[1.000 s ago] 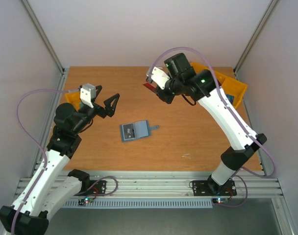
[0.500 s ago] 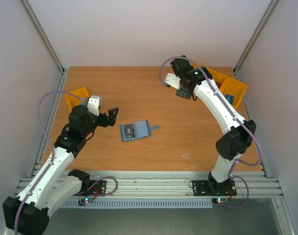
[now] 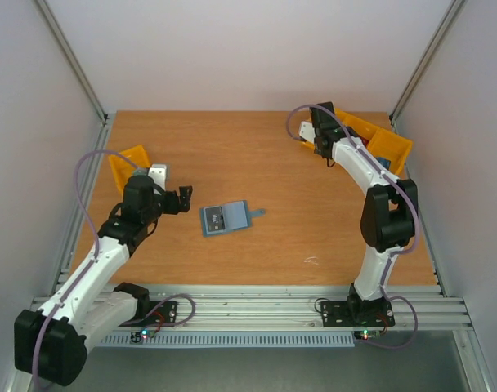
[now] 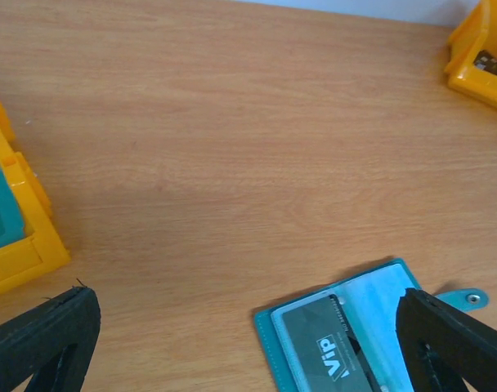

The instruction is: Take the credit cards out of the card holder

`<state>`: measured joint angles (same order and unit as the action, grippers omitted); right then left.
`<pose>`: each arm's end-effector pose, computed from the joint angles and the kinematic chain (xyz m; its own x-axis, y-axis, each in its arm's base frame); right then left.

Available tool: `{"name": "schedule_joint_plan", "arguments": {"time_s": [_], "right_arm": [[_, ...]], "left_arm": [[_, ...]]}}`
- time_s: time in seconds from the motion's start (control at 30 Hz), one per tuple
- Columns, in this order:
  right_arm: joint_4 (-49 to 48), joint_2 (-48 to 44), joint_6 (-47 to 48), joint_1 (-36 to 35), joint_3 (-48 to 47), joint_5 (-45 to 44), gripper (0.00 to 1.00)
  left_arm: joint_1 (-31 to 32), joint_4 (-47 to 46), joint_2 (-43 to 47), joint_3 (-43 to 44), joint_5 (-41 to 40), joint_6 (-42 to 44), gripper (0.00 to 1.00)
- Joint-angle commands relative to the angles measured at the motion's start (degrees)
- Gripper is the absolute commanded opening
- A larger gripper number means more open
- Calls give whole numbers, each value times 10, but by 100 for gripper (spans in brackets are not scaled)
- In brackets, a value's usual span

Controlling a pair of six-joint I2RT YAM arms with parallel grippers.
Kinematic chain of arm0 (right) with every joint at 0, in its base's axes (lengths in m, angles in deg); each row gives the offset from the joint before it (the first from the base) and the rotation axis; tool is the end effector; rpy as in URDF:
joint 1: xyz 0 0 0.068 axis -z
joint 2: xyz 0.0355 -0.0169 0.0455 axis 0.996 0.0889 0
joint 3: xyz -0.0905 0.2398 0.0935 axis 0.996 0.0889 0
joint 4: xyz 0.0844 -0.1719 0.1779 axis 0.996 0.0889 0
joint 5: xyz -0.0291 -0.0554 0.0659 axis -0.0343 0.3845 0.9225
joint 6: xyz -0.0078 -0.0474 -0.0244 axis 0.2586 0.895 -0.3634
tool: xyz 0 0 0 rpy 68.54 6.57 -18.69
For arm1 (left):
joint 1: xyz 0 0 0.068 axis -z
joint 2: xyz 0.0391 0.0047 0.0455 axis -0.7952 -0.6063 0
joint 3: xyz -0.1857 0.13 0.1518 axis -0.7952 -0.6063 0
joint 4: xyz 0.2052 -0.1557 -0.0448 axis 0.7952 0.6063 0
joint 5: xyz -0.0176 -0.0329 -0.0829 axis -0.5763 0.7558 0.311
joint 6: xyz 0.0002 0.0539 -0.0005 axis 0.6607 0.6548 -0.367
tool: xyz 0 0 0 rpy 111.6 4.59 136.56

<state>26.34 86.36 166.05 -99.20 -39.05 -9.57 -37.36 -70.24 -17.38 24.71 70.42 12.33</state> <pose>0.4072 0.0858 0.2736 -0.0682 -0.9174 0.3921 -0.7540 -0.2100 -0.6224 0.1976 -0.0562 0.2545 -0.5443 -0.0686 -0.8361 0.1991 0.9576 -0.2082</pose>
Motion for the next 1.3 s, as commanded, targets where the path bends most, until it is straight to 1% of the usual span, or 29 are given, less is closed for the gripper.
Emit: {"name": "schedule_joint_plan", "arguments": {"time_s": [0.0, 0.07, 0.1, 0.2, 0.3, 0.37, 0.53, 0.8, 1.03, 1.17, 1.2, 1.27], "right_arm": [[-199, 45, 86, 36, 16, -23, 1], [-257, 69, 115, 48, 21, -30, 1], [-271, 80, 120, 54, 18, -27, 1], [-278, 113, 125, 75, -8, -19, 1], [-329, 146, 158, 92, -21, -40, 1], [-340, 155, 160, 99, -28, -42, 1], [-331, 162, 146, 111, -26, -21, 1], [-282, 167, 123, 134, -28, 0, 1], [-234, 174, 109, 135, -29, 25, 1], [-214, 165, 109, 135, -15, 28, 1], [-208, 162, 106, 151, -11, 35, 1], [-206, 166, 100, 156, -5, 42, 1]], "left_arm": [[-7, -28, -23, 2, -23, 8, 99], [-9, -28, -32, 7, -23, 14, 99], [-11, -30, -39, 10, -24, 16, 99], [-14, -34, -54, 17, -22, 20, 99], [-17, -37, -66, 22, -25, 29, 99], [-19, -37, -73, 25, -26, 31, 99], [-24, -48, -83, 28, -27, 33, 99], [-27, -54, -94, 26, -24, 42, 99], [-28, -55, -95, 23, -25, 43, 99], [-29, -52, -99, 27, -20, 42, 99], [-29, -51, -99, 29, -19, 43, 99], [-29, -51, -100, 32, -18, 46, 99]]}}
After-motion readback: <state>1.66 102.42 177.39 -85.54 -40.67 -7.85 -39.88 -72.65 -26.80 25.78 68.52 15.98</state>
